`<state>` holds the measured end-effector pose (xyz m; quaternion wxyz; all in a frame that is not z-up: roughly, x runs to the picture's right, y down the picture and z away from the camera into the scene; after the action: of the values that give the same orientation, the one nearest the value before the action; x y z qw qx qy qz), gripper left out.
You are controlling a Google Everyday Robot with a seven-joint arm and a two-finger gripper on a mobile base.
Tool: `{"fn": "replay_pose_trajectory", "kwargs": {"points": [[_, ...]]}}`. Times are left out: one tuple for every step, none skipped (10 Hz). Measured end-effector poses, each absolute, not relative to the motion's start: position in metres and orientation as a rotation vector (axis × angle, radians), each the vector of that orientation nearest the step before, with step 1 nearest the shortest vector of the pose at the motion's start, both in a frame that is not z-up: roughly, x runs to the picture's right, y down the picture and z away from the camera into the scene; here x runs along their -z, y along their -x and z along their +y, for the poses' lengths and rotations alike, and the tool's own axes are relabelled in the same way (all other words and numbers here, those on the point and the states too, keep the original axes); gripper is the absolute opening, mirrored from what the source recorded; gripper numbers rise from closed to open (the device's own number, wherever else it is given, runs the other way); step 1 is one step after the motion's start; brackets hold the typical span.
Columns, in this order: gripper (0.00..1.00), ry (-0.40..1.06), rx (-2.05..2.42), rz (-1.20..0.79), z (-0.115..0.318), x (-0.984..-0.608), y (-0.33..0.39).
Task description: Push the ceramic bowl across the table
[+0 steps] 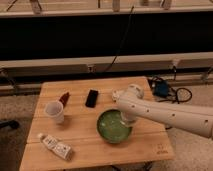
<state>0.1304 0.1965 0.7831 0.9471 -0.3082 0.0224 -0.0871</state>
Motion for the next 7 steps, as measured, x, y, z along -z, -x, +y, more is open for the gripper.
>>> {"fn": "replay_pose_trajectory", "kwargs": {"points": [[0.00,0.628,0.196,0.043,0.197,-0.783,-0.118],[0.00,0.629,0.211,0.041,0.196,-0.785,-0.105],[0.00,0.630,0.224,0.038,0.195,-0.786,-0.093],[0.00,0.632,0.241,0.037,0.195,-0.788,-0.085],[0.00,0.633,0.260,0.033,0.193,-0.789,-0.083],[0.00,0.635,0.278,0.030,0.192,-0.790,-0.084],[0.00,0.638,0.288,0.028,0.193,-0.790,-0.084]]}}
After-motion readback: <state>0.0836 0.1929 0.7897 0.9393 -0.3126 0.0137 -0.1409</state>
